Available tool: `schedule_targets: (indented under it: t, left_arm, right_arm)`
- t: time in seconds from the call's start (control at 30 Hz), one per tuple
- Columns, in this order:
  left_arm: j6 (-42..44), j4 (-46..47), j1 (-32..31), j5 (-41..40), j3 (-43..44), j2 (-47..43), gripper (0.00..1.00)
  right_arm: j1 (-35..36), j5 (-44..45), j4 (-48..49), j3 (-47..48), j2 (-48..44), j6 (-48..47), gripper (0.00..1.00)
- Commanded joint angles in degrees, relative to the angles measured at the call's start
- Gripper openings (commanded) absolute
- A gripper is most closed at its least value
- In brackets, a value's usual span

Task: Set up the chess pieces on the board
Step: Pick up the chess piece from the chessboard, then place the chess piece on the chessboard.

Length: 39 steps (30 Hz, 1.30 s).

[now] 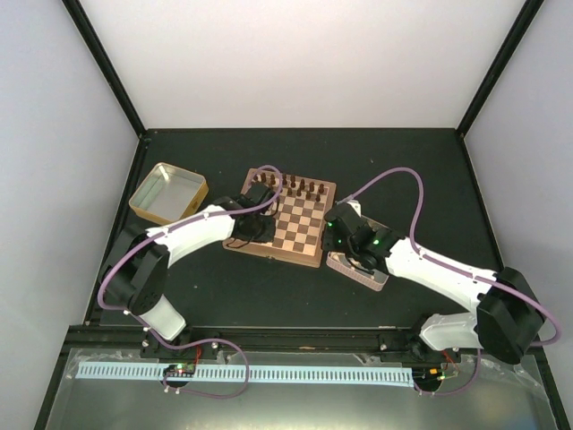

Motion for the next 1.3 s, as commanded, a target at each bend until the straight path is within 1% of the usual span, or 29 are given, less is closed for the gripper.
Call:
schedule_targets:
  t: [0.0,0.23,0.43,0.63,0.97,1.27]
  left_arm:
    - [2.8,-1.2,0.5,-3.3,4.6,-2.1,0.08]
    - [5.4,-2.6,6.0,-3.8,5.5,-3.5,0.09]
    - [6.0,-1.6,11.4,-1.2,1.7,-4.4,0.09]
    - [6.6,-0.9,14.2,0.2,0.0,-3.6,0.09]
    - [7.3,0.4,14.9,2.7,0.4,-0.5,0.1]
    - [7.1,0.9,14.9,0.8,0.6,2.0,0.12]
  right_arm:
    - [-0.2,2.6,-1.0,-0.6,-1.9,0.6,0.25]
    - [-0.2,2.3,-1.3,-0.9,-2.2,0.8,0.25]
    - [-0.2,2.4,-1.6,-0.7,-2.3,0.8,0.25]
    - [-0.2,2.2,-1.6,-0.9,-2.0,0.8,0.25]
    - [-0.2,2.3,-1.6,-0.8,-1.6,0.7,0.25]
    - [-0.2,2.2,-1.5,-0.7,-1.1,0.5,0.25]
